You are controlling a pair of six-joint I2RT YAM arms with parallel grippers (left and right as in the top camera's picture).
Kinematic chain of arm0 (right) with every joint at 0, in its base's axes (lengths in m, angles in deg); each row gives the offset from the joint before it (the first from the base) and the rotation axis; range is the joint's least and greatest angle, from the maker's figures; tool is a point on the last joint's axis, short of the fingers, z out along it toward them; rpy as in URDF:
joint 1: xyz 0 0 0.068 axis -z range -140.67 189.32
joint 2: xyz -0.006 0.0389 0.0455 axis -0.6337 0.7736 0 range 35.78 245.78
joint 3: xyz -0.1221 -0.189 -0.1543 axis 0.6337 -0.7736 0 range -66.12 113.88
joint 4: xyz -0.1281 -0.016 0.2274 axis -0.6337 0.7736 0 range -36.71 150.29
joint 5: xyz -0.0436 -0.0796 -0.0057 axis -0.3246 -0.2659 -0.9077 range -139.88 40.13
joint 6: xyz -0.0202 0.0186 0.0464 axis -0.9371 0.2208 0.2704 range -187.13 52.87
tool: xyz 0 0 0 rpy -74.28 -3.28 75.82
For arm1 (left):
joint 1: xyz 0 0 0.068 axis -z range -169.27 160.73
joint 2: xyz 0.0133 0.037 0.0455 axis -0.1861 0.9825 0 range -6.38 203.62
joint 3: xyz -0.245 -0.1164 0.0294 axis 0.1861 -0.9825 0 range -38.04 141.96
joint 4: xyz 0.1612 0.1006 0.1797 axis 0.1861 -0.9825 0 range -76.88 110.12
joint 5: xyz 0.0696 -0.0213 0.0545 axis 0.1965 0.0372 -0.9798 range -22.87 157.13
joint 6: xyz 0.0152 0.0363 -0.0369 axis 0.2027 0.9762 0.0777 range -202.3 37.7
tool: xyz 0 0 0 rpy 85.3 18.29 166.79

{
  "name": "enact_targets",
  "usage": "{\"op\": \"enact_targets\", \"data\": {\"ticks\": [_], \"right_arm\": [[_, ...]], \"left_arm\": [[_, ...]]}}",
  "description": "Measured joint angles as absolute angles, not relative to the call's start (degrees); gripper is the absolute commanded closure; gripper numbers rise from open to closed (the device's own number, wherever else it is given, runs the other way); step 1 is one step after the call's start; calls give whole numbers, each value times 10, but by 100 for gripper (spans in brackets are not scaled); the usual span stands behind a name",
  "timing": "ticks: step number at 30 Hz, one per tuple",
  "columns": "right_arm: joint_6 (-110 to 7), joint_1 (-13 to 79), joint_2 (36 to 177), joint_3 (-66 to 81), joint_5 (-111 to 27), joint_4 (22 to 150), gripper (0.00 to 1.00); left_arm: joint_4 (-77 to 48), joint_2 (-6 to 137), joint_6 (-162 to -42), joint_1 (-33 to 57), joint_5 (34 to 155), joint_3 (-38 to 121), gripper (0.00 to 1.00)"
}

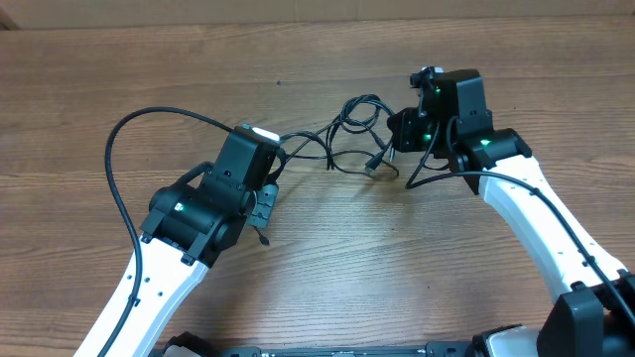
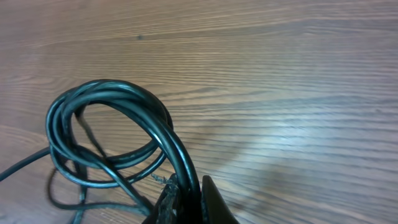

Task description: Untangle cables

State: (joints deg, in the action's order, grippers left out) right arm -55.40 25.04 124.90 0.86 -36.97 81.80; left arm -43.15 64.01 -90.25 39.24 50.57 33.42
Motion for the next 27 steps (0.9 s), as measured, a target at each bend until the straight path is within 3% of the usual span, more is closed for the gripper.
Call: {"op": "enact_targets", "data": {"ticks": [11, 25, 27], "right_arm": [[-554, 277, 1249, 9, -374, 834, 96], [-554, 277, 1249, 9, -372, 834, 96], [-554, 277, 1249, 9, -372, 834, 96]], "left_arm": [[-497, 640, -1090, 392, 363, 334, 96], [-571, 640, -1321, 330, 317, 334, 96], [-570, 640, -1330, 328, 317, 334, 84]]}}
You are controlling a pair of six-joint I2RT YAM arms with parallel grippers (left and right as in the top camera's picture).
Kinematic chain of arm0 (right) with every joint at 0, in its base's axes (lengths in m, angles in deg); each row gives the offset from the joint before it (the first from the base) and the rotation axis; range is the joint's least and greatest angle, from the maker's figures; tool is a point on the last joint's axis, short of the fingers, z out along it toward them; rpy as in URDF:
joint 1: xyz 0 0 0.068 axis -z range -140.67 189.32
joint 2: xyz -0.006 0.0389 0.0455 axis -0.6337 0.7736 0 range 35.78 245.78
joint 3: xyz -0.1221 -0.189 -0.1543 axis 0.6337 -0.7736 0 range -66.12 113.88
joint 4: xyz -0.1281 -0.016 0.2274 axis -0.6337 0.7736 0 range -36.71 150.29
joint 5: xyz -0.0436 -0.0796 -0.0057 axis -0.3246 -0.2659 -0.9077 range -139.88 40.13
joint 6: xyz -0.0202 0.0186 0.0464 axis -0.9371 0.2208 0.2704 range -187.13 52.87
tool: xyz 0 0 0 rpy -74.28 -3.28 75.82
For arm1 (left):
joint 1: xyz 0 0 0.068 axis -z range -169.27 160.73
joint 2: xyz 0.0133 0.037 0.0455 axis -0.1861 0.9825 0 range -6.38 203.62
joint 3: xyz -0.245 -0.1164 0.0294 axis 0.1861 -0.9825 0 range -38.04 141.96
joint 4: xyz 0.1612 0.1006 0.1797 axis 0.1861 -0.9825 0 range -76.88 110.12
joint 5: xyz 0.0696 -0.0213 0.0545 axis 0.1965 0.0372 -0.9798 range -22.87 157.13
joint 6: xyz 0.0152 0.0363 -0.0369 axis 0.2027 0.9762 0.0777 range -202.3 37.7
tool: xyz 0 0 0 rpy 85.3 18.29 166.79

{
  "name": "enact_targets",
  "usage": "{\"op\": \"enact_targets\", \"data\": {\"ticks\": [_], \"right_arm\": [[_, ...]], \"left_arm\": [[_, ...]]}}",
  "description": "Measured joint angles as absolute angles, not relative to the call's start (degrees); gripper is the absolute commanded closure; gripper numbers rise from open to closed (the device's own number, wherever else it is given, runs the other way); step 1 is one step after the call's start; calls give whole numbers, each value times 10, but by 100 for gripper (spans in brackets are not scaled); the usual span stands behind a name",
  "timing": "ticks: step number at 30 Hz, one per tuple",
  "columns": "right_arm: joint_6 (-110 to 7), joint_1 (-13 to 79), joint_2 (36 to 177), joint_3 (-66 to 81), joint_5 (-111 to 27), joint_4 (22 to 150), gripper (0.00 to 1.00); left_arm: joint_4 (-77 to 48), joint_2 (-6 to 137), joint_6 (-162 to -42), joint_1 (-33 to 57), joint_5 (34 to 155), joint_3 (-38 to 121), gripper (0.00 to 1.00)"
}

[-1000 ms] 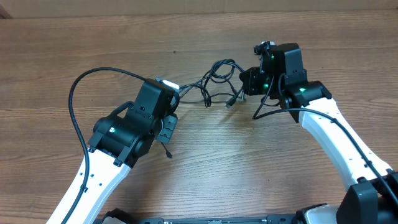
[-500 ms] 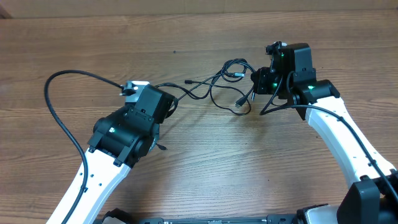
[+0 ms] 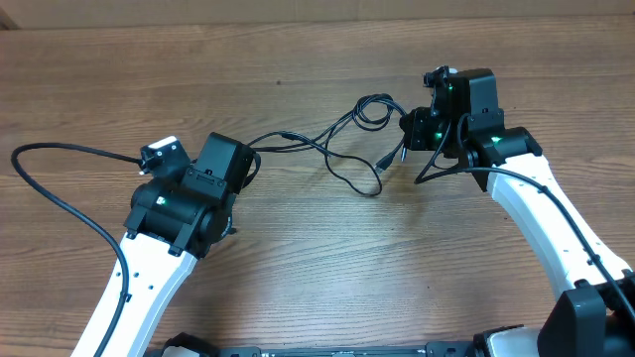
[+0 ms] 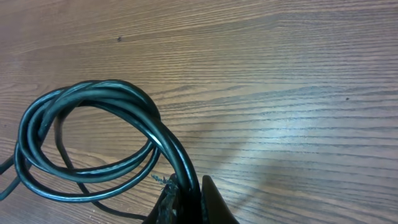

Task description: Untangle cables

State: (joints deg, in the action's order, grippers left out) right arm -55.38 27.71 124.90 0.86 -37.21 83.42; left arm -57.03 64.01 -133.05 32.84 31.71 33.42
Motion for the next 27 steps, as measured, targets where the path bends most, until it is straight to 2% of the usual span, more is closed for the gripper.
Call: {"op": "enact_targets", "data": {"ticks": [1, 3, 4, 5, 17, 22, 27], "right_arm": [[-554, 277, 1249, 9, -372, 834, 96], [-554, 277, 1249, 9, -375, 834, 96], [-554, 278, 1249, 9, -377, 834, 96], [-554, 278, 1249, 9, -379, 834, 96], [-554, 284, 1249, 9, -394, 834, 96], [-554, 284, 1249, 9, -379, 832, 96], [-554, 284, 1249, 9, -313, 812, 96]], "left_arm": [[-570, 640, -1334, 328, 317, 334, 70], [-570, 640, -1337, 328, 313, 334, 35], [-570, 640, -1334, 327, 311, 334, 8], [-570, 640, -1330, 327, 309, 334, 0], [-562, 640, -1287, 323, 300, 334, 0], [-508, 640, -1266, 323, 330, 334, 0], [-413, 640, -1226, 323, 420, 334, 0]]}}
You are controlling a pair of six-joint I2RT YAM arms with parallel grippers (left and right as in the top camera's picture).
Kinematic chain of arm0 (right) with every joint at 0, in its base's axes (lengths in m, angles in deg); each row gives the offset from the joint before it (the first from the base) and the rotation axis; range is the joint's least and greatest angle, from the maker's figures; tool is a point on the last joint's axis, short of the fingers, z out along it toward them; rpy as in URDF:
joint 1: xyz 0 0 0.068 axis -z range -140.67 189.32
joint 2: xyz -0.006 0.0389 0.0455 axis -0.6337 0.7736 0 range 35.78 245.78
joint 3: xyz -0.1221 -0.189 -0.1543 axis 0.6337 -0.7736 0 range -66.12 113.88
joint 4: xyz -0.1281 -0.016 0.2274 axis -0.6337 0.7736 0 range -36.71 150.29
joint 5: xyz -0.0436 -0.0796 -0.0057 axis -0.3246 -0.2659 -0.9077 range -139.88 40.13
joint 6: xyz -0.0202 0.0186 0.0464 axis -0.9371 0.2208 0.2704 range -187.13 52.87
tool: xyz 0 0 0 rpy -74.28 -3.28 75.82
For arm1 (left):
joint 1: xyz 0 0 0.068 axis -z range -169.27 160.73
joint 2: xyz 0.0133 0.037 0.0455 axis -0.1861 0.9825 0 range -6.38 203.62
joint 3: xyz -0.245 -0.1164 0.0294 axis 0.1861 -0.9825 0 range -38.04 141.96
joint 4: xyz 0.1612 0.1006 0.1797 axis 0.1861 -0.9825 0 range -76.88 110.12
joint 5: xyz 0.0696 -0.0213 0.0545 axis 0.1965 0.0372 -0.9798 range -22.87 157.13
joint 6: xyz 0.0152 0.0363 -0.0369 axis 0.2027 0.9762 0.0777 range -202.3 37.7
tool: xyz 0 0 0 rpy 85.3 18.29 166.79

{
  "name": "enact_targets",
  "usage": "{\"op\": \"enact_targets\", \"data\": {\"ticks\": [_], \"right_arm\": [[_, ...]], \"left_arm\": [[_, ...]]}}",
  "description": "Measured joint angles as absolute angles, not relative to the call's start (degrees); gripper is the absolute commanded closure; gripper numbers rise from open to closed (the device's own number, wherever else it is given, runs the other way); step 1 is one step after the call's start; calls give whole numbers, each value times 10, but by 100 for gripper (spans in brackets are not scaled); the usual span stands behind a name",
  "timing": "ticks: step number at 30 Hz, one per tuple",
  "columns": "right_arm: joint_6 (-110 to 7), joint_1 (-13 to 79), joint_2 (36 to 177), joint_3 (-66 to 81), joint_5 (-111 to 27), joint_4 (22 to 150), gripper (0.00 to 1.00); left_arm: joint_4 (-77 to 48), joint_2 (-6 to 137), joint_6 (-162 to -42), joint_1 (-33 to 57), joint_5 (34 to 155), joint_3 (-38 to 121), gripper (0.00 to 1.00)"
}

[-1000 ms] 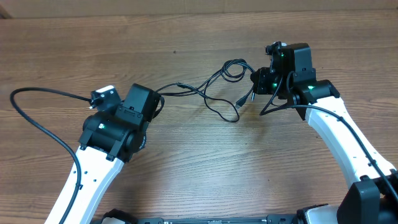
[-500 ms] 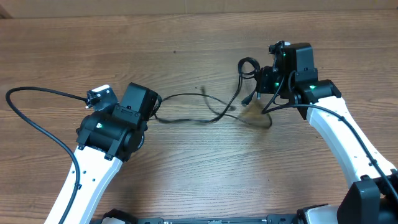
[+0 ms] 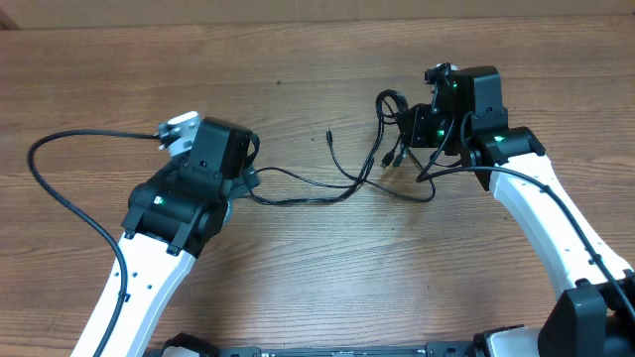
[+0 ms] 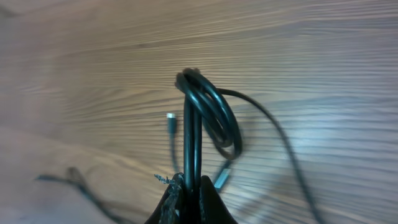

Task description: Untangle cables

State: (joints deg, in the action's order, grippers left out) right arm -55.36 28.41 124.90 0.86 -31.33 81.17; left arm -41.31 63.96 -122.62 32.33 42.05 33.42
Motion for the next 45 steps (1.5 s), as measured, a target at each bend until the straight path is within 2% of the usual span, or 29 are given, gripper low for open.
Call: {"op": "enact_targets", "data": {"ticks": [8, 17, 25, 29, 39, 40, 41, 42, 43, 45], "right_arm": [[-553, 284, 1250, 9, -91, 733, 96], [-542, 284, 1251, 9, 151, 614, 96], [-489, 284, 1251, 9, 236, 481, 96], [-429, 284, 1252, 9, 255, 385, 96], [-302, 284, 1252, 9, 273, 269, 96], [-295, 284, 1252, 9, 274, 267, 96], [-289, 284, 1252, 9, 275, 267, 96], [-283, 284, 1252, 9, 275, 267, 96], [-278, 284, 1252, 9, 275, 267, 96], [-270, 284, 1252, 9, 276, 264, 96]], "left_arm": [[-358, 639, -1194, 323, 533, 334, 0], [-353, 639, -1260, 269, 572, 334, 0], [-330, 639, -1279, 191, 656, 334, 0], [-274, 639, -1285, 159, 726, 334, 0], [-188, 639, -1282, 155, 852, 334, 0], [-188, 639, -1281, 155, 857, 334, 5], [-188, 639, -1276, 155, 860, 334, 22], [-186, 639, -1266, 155, 863, 334, 34], [-181, 639, -1247, 155, 865, 334, 42], [-169, 639, -1186, 155, 869, 334, 42]]}}
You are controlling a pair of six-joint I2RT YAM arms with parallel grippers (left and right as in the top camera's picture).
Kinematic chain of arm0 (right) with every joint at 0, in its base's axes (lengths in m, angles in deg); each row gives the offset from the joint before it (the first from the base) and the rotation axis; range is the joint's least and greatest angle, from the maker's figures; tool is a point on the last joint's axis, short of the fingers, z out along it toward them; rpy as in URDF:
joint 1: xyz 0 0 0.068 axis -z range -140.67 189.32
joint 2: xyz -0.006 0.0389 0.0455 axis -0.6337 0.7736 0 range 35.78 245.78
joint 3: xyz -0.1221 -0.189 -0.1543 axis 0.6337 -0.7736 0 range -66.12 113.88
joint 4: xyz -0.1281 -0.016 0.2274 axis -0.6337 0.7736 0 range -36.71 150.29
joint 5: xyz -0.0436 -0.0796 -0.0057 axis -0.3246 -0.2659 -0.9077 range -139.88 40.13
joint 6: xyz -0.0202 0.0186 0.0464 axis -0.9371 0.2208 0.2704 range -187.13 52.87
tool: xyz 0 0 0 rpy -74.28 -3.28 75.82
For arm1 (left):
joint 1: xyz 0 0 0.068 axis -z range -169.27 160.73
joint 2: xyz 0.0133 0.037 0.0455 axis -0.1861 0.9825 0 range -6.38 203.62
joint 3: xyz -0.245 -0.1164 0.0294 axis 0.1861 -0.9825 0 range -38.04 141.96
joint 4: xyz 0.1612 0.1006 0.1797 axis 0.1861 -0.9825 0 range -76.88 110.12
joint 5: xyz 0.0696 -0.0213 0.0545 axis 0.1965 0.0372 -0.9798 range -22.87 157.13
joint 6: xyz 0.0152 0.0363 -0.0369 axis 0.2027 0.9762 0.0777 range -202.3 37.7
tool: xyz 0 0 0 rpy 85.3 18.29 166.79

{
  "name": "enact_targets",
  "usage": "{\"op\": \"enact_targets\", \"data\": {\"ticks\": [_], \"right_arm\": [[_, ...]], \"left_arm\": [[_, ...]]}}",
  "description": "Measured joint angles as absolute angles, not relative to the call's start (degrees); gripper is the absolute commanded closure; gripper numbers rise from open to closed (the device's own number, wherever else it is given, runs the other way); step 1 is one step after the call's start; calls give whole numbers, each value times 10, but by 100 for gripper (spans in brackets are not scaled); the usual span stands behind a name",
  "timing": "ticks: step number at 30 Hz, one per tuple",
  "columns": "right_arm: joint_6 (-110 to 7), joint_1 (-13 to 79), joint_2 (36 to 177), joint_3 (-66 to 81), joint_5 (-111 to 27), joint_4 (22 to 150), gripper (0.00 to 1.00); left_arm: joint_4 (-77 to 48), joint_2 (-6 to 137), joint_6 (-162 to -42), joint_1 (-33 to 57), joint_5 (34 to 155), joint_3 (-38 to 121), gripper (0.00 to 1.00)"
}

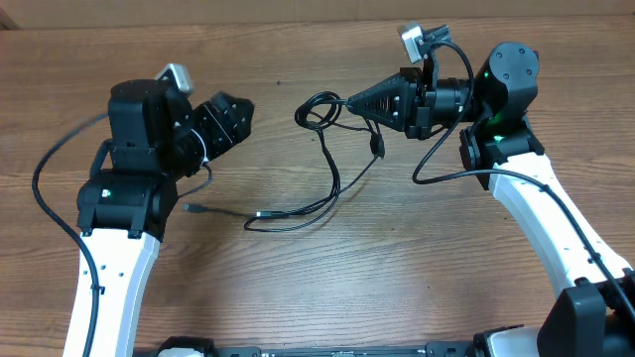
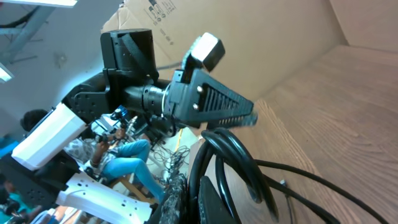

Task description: Untangle cables

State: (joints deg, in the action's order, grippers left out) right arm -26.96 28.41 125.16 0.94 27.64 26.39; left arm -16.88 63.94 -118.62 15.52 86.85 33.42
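A black cable bundle [image 1: 317, 111] hangs coiled in the air, and my right gripper [image 1: 349, 101] is shut on it, pointing left. In the right wrist view the loops [image 2: 230, 155] rise between the fingers [image 2: 210, 200]. From the coil, strands drop to the table and run left to a plug [image 1: 191, 208]. A second plug [image 1: 377, 147] dangles under the coil. My left gripper [image 1: 243, 116] is raised and faces the coil from the left. Its jaws look apart and nothing shows between them. It also shows in the right wrist view [image 2: 254, 113].
The wooden table [image 1: 327, 288] carries only the trailing cable. The left arm's own supply cable [image 1: 40, 178] loops out past its left side. A cardboard wall [image 2: 261, 37] stands behind the left arm.
My right gripper has swung to point left and lifted the coil higher. The left gripper has come up off the table and faces right, and the cable end it held lies on the wood.
At first both grippers were low, close together over a tangled knot. Then the left arm stood further left with a strand stretched out, the right still shut on the coil. The tangle spread wider, and now a long strand lies loose while the coil hangs raised.
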Motion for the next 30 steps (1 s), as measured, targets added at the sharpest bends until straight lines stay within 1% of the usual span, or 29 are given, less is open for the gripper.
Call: {"op": "enact_targets", "data": {"ticks": [3, 6, 8, 14, 18, 21, 26, 30], "right_arm": [[-258, 284, 1252, 9, 277, 264, 96], [-247, 284, 1252, 9, 277, 263, 96], [-236, 284, 1252, 9, 277, 263, 96], [-198, 284, 1252, 9, 277, 263, 96], [-182, 284, 1252, 9, 277, 258, 96], [-160, 284, 1253, 9, 274, 222, 96], [-81, 284, 1253, 9, 260, 102, 96], [-7, 284, 1253, 9, 244, 28, 96]], "left_arm": [[-166, 639, -1078, 159, 880, 334, 37], [-162, 639, -961, 164, 907, 334, 26], [-157, 639, -897, 166, 931, 334, 23], [-146, 639, -750, 166, 1003, 334, 20], [-152, 639, -703, 166, 1025, 334, 17], [-173, 641, -686, 166, 1032, 334, 18], [-183, 655, -671, 166, 1041, 334, 18], [-158, 668, -644, 166, 1079, 334, 16]]}}
